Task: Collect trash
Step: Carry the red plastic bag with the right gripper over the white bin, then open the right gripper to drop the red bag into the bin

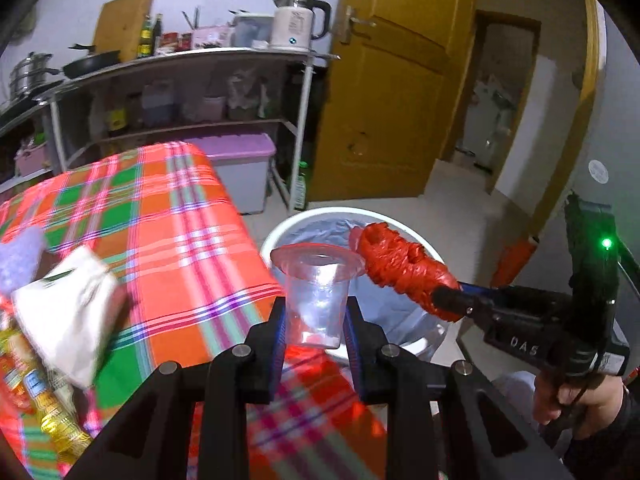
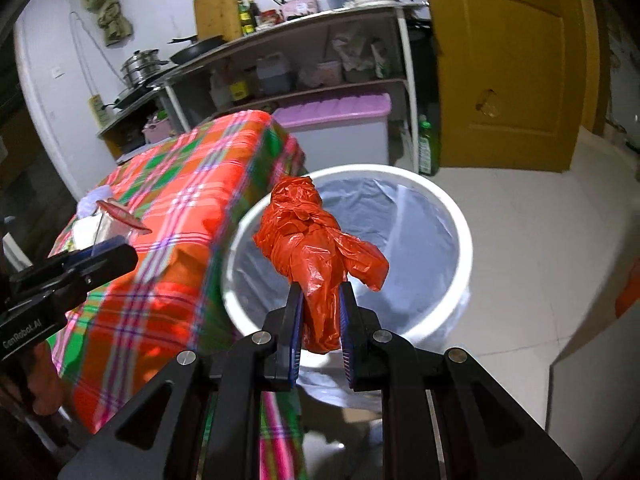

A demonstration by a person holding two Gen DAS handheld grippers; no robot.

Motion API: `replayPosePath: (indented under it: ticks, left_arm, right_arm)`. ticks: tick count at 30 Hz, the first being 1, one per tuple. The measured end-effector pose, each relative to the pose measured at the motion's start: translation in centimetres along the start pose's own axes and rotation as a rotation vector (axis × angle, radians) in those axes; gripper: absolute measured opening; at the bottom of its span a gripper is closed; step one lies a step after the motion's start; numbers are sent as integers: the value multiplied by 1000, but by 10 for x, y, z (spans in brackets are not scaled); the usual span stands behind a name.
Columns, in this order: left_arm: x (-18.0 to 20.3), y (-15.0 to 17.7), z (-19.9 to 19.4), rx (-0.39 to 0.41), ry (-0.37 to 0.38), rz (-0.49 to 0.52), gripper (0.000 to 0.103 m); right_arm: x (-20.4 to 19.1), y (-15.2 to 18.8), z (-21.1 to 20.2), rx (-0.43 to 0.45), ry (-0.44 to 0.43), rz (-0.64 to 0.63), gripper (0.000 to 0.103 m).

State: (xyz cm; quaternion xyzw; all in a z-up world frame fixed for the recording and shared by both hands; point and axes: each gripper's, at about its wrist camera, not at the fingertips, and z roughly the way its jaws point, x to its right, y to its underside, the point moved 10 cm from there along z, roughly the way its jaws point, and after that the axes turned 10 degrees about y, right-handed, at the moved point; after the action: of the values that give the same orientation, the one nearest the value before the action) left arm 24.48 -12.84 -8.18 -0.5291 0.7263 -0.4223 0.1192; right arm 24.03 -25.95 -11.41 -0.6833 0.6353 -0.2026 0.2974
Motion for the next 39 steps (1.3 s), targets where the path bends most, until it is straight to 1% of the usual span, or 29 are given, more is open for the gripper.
replayPosePath:
  ticks: [5,9,11,16,18,19,20,24,28,33,39]
  left_arm:
    - [3,-3,36,-60,27,-4,27]
    - [5,-1,56,-102,37,-9,28]
    - [5,0,67,-128,53,-29,27]
    - [3,2,81,-167,63,-56,28]
    - [2,3,82,-171,63,-63,30]
    - [1,3,81,-168,64,-68,35]
    - [2,3,81,-165,65,-70,37]
    - [0,1,72,-140,57,-76,37]
    - [3,-3,58,-97,60,-70,37]
    - [7,-9,27,-23,52,-52,37]
    - [2,-5,-13,36,26,-60,37]
  right_arm:
    - [17,7,18,-44,23,21,17]
    - [27,12,27,-66,34,33,18]
    - [29,9,31,-72,38,37,19]
    - [32,6,35,-74,40,43,21]
    - [31,4,34,-67,40,38,22]
    - [31,3,33,-61,40,35,22]
    - [30,3,32,-57,38,33,22]
    - [29,0,25,-37,35,33,22]
    - [28,-2,10,-7,32,34,22]
    - [18,-7,-14,42,24,21,22]
    - [-6,-9,-38,81,-13,-18,23]
